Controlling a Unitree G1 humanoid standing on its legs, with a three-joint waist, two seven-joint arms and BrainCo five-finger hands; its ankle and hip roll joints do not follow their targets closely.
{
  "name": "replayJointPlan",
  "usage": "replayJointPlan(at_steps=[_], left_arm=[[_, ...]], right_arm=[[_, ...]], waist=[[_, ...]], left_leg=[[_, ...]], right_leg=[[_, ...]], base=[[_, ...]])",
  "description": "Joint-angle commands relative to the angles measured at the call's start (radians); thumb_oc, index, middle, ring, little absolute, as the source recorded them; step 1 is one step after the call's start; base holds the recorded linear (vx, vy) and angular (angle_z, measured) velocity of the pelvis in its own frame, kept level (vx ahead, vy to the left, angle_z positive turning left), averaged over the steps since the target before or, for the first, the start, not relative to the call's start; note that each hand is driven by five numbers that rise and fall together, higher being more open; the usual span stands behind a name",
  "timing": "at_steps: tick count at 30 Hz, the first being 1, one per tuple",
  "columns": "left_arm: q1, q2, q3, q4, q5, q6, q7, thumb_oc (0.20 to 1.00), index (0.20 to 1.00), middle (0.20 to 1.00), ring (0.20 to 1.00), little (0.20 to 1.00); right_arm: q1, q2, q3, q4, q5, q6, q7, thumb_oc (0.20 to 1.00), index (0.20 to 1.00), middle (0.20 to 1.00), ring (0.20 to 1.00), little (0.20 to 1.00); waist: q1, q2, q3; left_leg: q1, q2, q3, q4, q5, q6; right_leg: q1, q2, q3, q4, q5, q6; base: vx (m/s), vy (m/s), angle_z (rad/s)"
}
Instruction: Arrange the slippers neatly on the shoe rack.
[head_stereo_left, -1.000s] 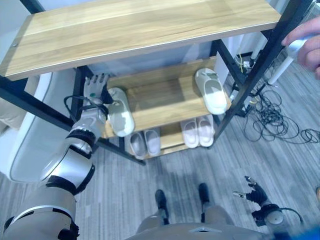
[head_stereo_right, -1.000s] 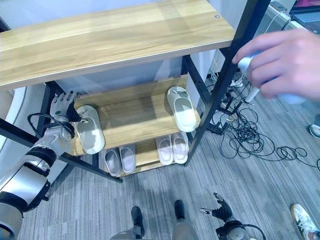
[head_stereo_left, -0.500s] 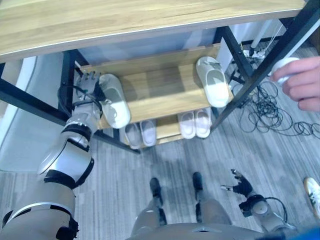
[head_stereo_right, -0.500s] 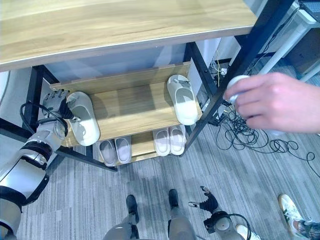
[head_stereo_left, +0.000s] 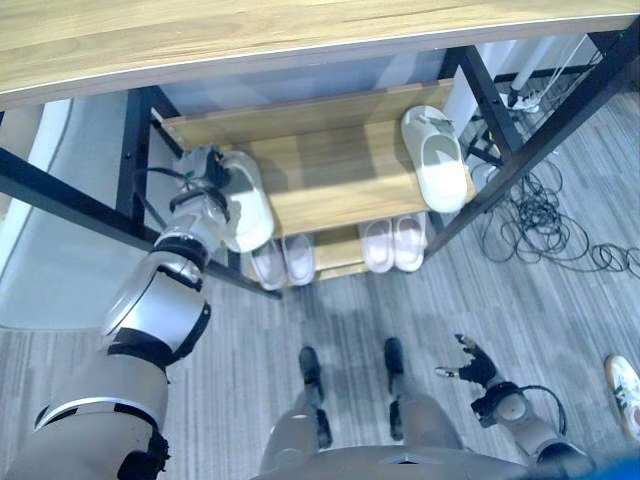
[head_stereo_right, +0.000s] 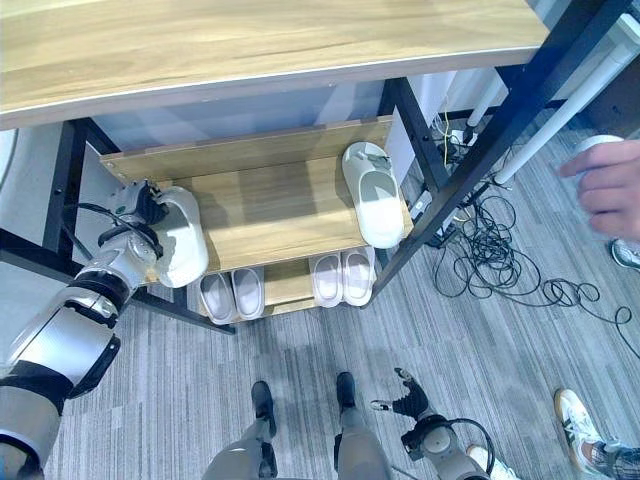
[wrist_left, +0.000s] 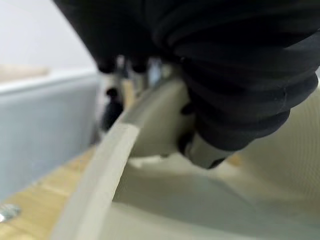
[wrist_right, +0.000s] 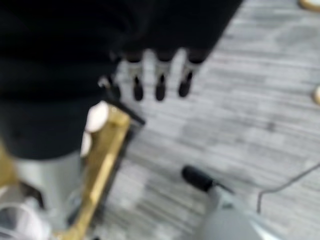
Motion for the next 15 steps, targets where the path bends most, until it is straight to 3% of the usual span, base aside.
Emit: replayJointPlan(at_steps=[1,5,9,15], left_arm=[[-0.052,-0.074,0.017,-0.051,0.014,-0.039,0.009,0.200,0.200,0.200,0.200,0.200],[-0.045,-0.152,0.008,-0.094,0.011,-0.045,0.023,0.200,0.200,0.200,0.200,0.200],[-0.067,-0.182,0.002,-0.156,0.025,-0.052,0.075,0.200,0.200,0.200,0.200,0.200],[-0.063,-0.248,-0.014,-0.229,0.049,-0.053,0.072,0.200,0.200,0.200,0.200,0.200]], right_arm=[[-0.033,0.001,-0.001,0.004,-0.018,-0.006,-0.021,1.000,1.000,1.000,1.000,1.000],[-0.050,0.002,-0.002,0.014,-0.016,0.003,-0.030,1.000,1.000,1.000,1.000,1.000],[-0.050,-0.011,-0.008,-0.008,-0.010,-0.009,-0.044,1.000,1.000,1.000,1.000,1.000],[-0.037,-0.017,-0.026,-0.021,-0.014,-0.008,-0.061,1.000,1.000,1.000,1.000,1.000]], waist=[[-0.001,0.008,0.058],[0.000,0.018,0.075],[-0.008,0.024,0.088],[-0.012,0.041,0.103]], left_leg=[[0.013,-0.012,-0.099,0.006,-0.083,-0.041],[0.007,-0.014,-0.096,0.006,-0.078,-0.041],[0.000,-0.014,-0.091,0.006,-0.077,-0.041],[-0.010,-0.014,-0.080,0.006,-0.076,-0.039]], right_leg=[[-0.030,-0.065,-0.034,0.048,-0.044,0.074],[-0.038,-0.066,-0.025,0.053,-0.044,0.072],[-0.054,-0.066,-0.013,0.054,-0.040,0.072],[-0.075,-0.070,0.003,0.063,-0.042,0.070]], base=[[0.00,0.000,0.00],[0.00,0.000,0.00],[0.00,-0.015,-0.04],[0.01,-0.007,-0.13]])
